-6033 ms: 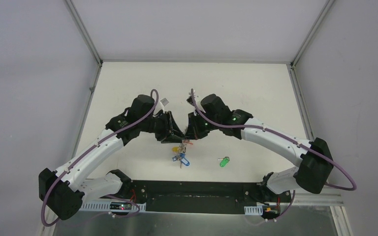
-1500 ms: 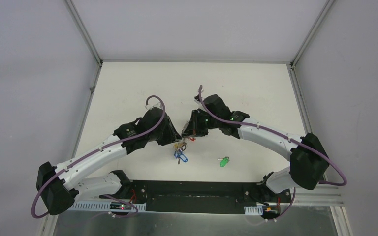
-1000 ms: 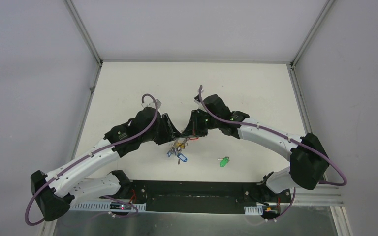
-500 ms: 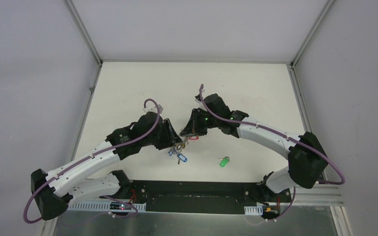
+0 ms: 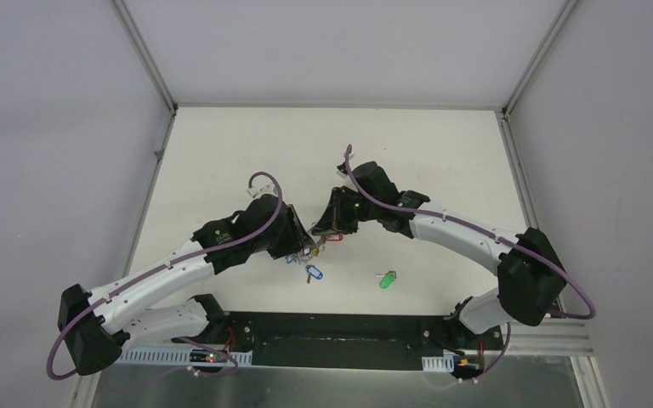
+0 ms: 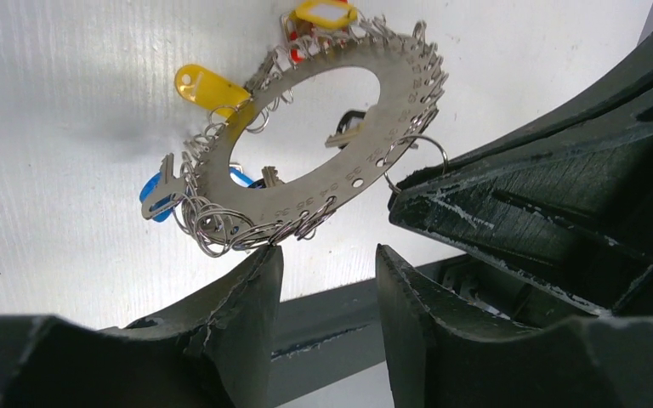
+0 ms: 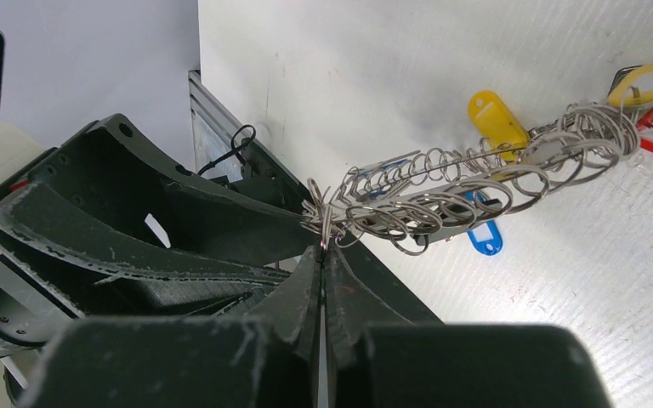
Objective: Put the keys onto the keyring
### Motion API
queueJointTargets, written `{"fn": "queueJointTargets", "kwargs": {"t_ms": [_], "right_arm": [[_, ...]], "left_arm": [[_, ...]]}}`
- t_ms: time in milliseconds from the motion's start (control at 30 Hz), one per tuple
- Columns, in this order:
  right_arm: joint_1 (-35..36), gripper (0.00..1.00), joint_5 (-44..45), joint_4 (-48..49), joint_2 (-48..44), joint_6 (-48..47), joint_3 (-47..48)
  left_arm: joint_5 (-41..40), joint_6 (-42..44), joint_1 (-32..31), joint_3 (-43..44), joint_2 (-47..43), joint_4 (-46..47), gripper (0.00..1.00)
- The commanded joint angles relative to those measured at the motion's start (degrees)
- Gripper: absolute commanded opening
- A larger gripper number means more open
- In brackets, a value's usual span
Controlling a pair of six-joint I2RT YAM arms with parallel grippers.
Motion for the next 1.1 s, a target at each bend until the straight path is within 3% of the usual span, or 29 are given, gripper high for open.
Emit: {"fn": "queueJointTargets", "kwargs": {"t_ms": [0,367,633,1067], "right_arm": [[-0.2,0.0,-1.86,4.45,-0.8,1.02,0.61],[-0.29,0.0,-2.06,4.57,-0.66,1.11,0.52],[-0.26,0.0,-2.23,4.7,-0.49,1.2,0.48],[-0.28,0.0,-2.4,4.74,-0.62,1.11,0.17]], "left_arm": [[-3.04,-0.35,-0.66,-0.21,0.15,3.71,0.45],[-4.66,-0.52,-0.63,-0.18,0.69,5.85,0.4],[-6.61,-0.21,-0.67,-0.58,-1.6,6.59,0.27],[-7.3,1.58,-0.67,-2.84,-6.75,6.43,0.27]]}}
